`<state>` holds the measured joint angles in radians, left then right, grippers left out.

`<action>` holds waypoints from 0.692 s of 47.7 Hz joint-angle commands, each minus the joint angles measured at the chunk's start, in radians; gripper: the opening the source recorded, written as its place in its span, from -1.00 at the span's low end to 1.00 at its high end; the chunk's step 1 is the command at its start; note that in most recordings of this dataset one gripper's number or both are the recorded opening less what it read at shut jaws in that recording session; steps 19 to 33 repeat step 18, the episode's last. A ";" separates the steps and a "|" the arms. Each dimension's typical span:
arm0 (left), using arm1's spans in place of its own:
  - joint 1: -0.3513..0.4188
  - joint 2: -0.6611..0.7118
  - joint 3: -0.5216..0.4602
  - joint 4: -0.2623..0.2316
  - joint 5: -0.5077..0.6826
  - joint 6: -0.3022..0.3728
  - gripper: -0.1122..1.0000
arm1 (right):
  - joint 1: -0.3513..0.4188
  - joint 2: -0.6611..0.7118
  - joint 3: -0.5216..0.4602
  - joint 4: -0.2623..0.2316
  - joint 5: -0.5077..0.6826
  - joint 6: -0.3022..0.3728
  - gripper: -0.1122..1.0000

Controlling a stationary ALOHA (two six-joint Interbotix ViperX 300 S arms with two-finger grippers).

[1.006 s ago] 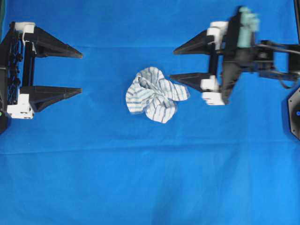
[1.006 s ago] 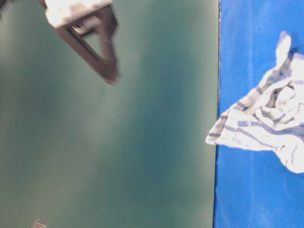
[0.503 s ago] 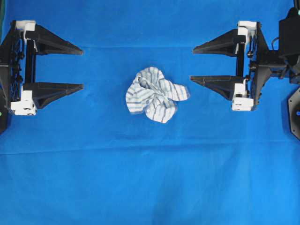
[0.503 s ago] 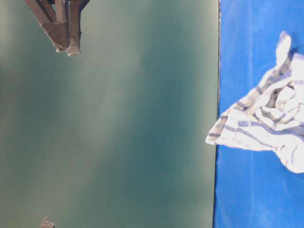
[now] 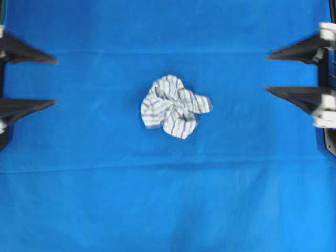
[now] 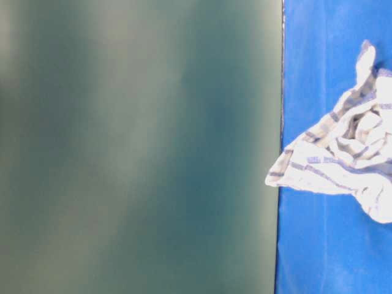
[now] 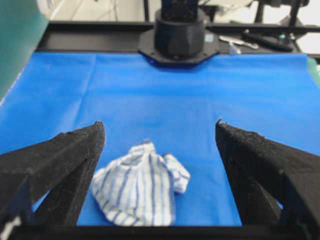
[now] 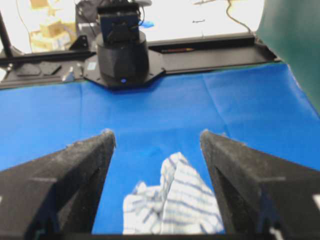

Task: Hand over the towel.

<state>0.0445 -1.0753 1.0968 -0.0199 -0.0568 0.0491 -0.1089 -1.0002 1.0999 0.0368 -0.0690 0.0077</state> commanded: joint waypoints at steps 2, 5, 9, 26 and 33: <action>-0.003 -0.126 0.052 0.003 0.046 0.005 0.82 | 0.002 -0.127 0.066 0.003 0.017 0.002 0.50; -0.002 -0.193 0.089 0.002 0.081 0.003 0.82 | 0.002 -0.209 0.117 0.003 0.028 0.002 0.50; -0.002 -0.279 0.138 -0.002 0.132 0.000 0.82 | 0.002 -0.282 0.170 0.003 0.044 0.002 0.50; -0.002 -0.380 0.199 0.000 0.213 -0.005 0.82 | 0.002 -0.347 0.273 0.009 0.051 0.005 0.49; -0.002 -0.380 0.199 0.000 0.213 -0.005 0.82 | 0.002 -0.347 0.273 0.009 0.051 0.005 0.49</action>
